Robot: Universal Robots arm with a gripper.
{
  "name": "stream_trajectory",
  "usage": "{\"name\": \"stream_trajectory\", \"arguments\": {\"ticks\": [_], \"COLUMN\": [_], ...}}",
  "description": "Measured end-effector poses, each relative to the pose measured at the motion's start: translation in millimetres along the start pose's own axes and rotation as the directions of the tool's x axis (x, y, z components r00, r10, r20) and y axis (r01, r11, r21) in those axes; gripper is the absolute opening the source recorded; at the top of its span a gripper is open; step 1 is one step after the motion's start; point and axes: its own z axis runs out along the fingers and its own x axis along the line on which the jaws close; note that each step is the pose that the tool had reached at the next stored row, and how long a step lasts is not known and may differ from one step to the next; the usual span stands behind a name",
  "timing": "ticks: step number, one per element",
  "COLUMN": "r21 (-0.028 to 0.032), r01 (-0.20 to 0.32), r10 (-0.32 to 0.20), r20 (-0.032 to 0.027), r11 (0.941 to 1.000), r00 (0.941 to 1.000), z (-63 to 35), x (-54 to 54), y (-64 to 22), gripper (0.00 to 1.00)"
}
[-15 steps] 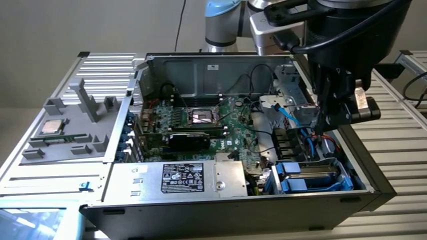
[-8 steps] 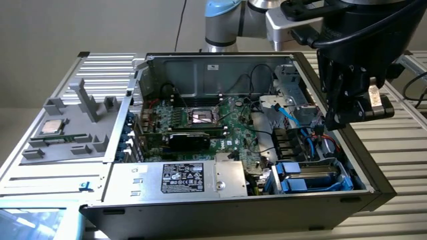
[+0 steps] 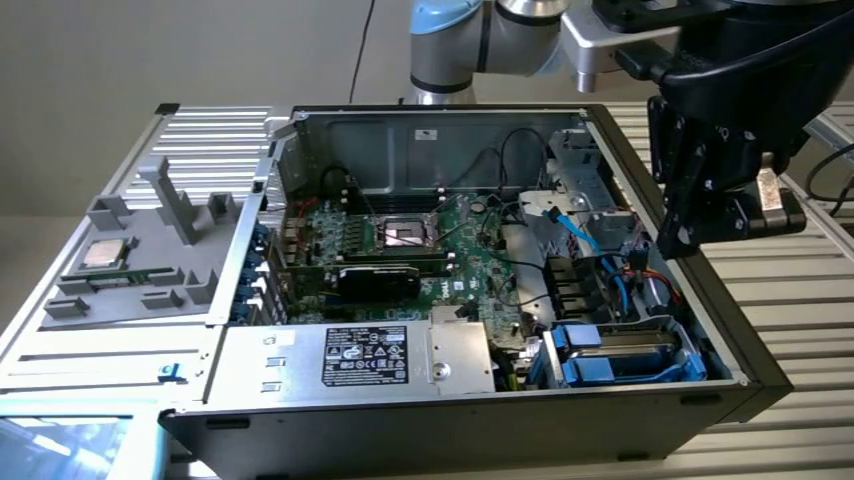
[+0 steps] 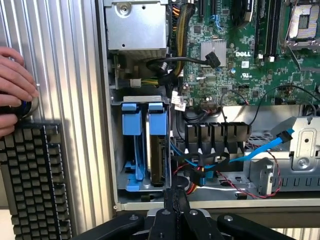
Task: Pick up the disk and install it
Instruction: 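Insert the first disk wire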
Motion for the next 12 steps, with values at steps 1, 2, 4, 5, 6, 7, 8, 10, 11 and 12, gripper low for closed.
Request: {"name": "stream_trajectory", "arguments": {"ticks": [1,2,4,5,6,7,8,10,11,12], "r21": [-0.0066,-0.0144,-0.0291,-0.0359,-0.0424,-0.0483,-0.0543,-0.0653,-0.0712,-0.0779], "r01": [0.000,0.000,0.000,0.000,0.000,0.000,0.000,0.000,0.000,-0.001], "r10": [0.000,0.000,0.000,0.000,0.000,0.000,0.000,0.000,0.000,0.000], "r20": [-0.0003,-0.0004,-0.0009,-0.0013,-0.0015,-0.0016,-0.0016,-0.0016,-0.0015,-0.0013], "r11": [1.0000,0.9999,0.9996,0.9994,0.9991,0.9988,0.9985,0.9979,0.9975,0.9970], "r00": [1.0000,1.0000,1.0000,1.0000,1.0000,1.0000,1.0000,1.0000,1.0000,1.0000], "z": [0.4,0.8,1.7,2.0,2.4,2.9,3.4,4.3,4.7,5.1], "x": [-0.3,-0.6,-1.0,-1.2,-1.4,-1.7,-2.0,-2.6,-3.0,-3.2], "y": [-2.0,-4.2,-8.1,-10.1,-12.3,-14.6,-17.1,-21.8,-24.0,-26.0], "gripper": [0.13,0.13,0.13,0.13,0.13,0.13,0.13,0.13,0.13,0.13]}}
